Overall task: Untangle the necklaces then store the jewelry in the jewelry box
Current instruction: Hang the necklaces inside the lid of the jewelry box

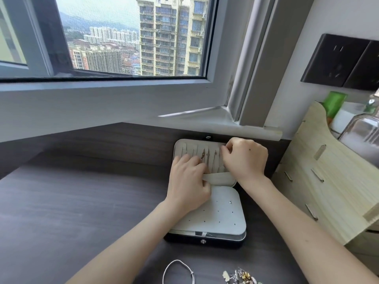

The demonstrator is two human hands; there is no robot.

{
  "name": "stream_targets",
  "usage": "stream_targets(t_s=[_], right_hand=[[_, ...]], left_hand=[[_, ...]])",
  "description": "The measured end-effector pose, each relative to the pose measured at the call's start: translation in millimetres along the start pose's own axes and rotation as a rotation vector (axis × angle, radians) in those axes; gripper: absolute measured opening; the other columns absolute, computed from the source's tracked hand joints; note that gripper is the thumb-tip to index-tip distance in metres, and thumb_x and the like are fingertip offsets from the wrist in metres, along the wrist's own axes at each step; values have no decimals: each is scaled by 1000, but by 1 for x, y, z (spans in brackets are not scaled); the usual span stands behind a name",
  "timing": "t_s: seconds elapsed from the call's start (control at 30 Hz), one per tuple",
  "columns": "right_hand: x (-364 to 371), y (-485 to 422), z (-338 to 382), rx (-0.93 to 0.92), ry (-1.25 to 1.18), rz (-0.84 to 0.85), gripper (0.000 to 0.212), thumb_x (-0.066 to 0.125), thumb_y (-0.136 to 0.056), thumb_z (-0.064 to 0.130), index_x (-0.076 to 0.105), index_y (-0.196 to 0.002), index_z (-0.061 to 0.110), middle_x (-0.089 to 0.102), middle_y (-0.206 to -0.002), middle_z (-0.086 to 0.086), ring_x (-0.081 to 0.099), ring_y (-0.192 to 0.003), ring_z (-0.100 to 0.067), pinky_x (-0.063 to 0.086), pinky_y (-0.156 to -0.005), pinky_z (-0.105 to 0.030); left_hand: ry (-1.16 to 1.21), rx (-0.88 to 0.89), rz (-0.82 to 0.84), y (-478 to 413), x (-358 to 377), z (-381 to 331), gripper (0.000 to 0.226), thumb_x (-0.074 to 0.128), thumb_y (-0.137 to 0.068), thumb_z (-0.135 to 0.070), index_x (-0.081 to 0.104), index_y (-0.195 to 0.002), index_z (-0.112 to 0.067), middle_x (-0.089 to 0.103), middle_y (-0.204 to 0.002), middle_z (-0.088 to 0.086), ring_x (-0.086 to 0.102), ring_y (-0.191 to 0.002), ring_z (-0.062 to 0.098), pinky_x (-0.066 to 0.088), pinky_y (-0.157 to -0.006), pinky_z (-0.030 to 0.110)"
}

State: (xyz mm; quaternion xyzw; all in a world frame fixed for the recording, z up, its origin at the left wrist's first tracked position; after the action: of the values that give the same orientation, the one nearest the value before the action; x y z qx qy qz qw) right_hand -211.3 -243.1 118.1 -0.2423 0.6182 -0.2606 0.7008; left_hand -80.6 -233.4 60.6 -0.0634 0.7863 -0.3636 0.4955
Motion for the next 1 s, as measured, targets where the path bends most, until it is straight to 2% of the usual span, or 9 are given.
stream_targets(t_s=[0.13, 0.27, 0.43, 0.6, 0.7, 0.77, 0.83, 0.9, 1.0], right_hand=[[-5, 10, -1, -45, -17, 61, 26, 54, -88, 36, 71, -79, 18, 69, -73, -1, 63, -72, -25, 36, -58, -27], [-12, 14, -4, -26, -35, 63, 27, 54, -88, 34, 70, -74, 18, 66, -66, 0, 60, -65, -24, 31, -55, -26], [-23, 26, -2, -14, -105, 117, 19, 56, -87, 32, 71, -82, 22, 69, -74, 5, 62, -73, -20, 30, -57, -25], [-46, 67, 16, -81, -392, 429, 11, 64, -81, 40, 70, -78, 31, 61, -67, 17, 55, -68, -1, 41, -66, -22], [-60, 106, 34, -255, -487, 634, 12, 66, -80, 43, 72, -80, 32, 63, -69, 16, 52, -67, 1, 39, -68, -19], [-62, 134, 45, -398, -486, 711, 14, 66, -81, 43, 73, -85, 33, 65, -74, 13, 51, -72, 1, 39, -66, -19], [-61, 156, 54, -557, -400, 661, 15, 65, -78, 43, 74, -84, 33, 64, -70, 11, 53, -66, -2, 38, -58, -21], [-57, 174, 60, -705, -325, 553, 15, 64, -71, 45, 74, -74, 35, 60, -61, 12, 53, -54, -8, 35, -49, -18], [-55, 187, 61, -829, -250, 402, 11, 66, -73, 41, 70, -66, 33, 54, -58, 12, 47, -51, -11, 28, -47, -20]], left_hand=[[-2, 10, -11, 0, 0, 0, 26, 36, -56, -26, 60, -60, -15, 52, -65, -3, 46, -65, 22, 25, -63, 30], [-19, 4, -1, 0, 3, 1, 28, 35, -56, -27, 60, -60, -15, 53, -65, -3, 47, -66, 22, 28, -64, 31], [0, -35, 29, -3, 2, 4, 28, 42, -57, -22, 68, -67, -17, 60, -68, -2, 53, -68, 25, 28, -67, 28], [142, -109, 23, 1, -17, 12, 32, 47, -61, -18, 72, -80, -19, 63, -79, 0, 54, -79, 26, 29, -70, 30], [208, -109, 47, 15, -35, 20, 27, 49, -68, -22, 73, -80, -19, 63, -83, -1, 51, -82, 23, 32, -72, 28], [224, -62, 91, 28, -47, 25, 22, 54, -73, -30, 73, -79, -21, 62, -85, -2, 50, -83, 21, 31, -70, 21], [216, -3, 163, 42, -56, 29, 25, 57, -73, -44, 73, -79, -24, 61, -89, -6, 48, -85, 16, 29, -70, 18], [200, 48, 238, 54, -64, 33, 33, 57, -70, -56, 73, -78, -28, 59, -92, -10, 48, -88, 13, 33, -74, 21], [179, 144, 316, 67, -70, 37, 24, 72, -70, -48, 73, -79, -26, 60, -92, -8, 52, -87, 18, 44, -74, 31]])
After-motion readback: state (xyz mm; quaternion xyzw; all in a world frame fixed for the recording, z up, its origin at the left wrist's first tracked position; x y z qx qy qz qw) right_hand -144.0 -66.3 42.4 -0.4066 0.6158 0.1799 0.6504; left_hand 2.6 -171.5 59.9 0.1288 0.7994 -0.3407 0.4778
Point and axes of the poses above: each hand's wrist, its own y-axis away from the middle knuckle, its own x-axis out of the palm, z = x × y, the point moved 4 cm from there along -y, towards the middle knuckle
